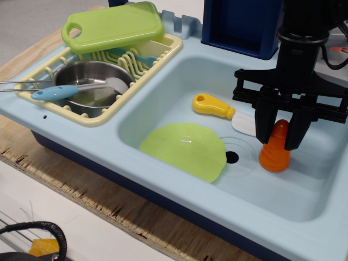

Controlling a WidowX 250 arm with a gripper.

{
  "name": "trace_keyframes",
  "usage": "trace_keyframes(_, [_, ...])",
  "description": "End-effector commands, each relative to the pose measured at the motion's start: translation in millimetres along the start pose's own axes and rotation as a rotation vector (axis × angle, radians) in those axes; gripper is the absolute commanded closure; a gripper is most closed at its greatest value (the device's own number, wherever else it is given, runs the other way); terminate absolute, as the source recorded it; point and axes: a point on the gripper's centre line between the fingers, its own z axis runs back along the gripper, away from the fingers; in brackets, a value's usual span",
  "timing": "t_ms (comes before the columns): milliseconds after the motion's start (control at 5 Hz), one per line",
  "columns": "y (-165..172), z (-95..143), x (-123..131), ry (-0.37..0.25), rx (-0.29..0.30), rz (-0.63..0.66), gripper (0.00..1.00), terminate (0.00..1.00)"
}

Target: Put carrot on plate

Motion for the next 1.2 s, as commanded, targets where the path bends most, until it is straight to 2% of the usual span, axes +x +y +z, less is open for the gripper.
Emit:
trace_keyframes(0, [-6, 54, 5, -0.134, -0.032, 0.006, 1.00, 0.00])
trace_keyframes(400, [12, 67, 3, -0.138, -0.025, 0.060, 1.00, 0.00])
trace_keyframes(600, [39, 66, -1, -0.143, -0.054, 0.140, 1.00, 0.00])
trace_keyframes(1000, [77, 64, -13, -0.132, -0.056, 0.246, 1.00, 0.00])
